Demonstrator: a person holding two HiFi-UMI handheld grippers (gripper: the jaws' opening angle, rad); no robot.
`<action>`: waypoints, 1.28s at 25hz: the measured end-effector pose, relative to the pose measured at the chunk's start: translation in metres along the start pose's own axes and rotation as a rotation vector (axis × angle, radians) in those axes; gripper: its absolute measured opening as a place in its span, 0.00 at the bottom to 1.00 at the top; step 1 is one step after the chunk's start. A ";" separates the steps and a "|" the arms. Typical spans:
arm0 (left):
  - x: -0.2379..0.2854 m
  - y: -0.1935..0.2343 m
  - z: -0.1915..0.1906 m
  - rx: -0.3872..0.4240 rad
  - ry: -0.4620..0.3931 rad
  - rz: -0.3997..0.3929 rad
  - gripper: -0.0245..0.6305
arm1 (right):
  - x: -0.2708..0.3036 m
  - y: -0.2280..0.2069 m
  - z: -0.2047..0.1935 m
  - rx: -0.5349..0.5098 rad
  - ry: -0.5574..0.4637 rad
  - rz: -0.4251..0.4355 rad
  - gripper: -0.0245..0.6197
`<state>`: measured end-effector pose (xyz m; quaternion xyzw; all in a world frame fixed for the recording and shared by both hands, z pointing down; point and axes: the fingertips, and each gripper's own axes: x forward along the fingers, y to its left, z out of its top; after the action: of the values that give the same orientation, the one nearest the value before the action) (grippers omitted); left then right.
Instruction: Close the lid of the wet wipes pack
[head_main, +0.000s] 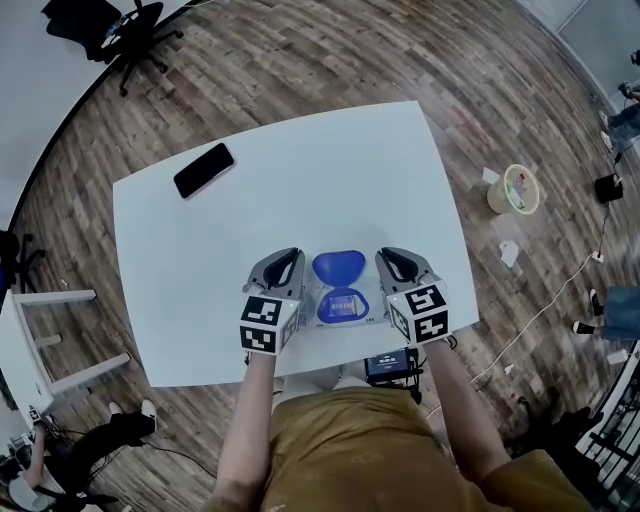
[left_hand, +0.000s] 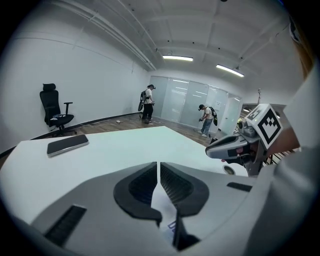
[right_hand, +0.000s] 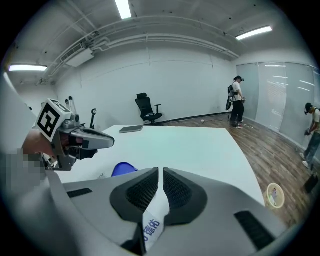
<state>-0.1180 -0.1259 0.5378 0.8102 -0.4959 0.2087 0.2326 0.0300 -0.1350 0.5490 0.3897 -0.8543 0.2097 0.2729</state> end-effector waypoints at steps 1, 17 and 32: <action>0.002 0.002 -0.003 -0.004 0.009 -0.004 0.05 | 0.004 -0.002 -0.002 -0.008 0.010 0.000 0.06; 0.030 0.014 -0.056 0.049 0.236 -0.008 0.05 | 0.048 -0.015 -0.034 -0.110 0.203 0.020 0.06; 0.040 -0.004 -0.082 0.051 0.339 -0.113 0.05 | 0.054 0.001 -0.058 -0.092 0.308 0.120 0.06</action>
<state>-0.1063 -0.1041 0.6257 0.7956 -0.3979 0.3414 0.3036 0.0177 -0.1307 0.6271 0.2881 -0.8328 0.2434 0.4052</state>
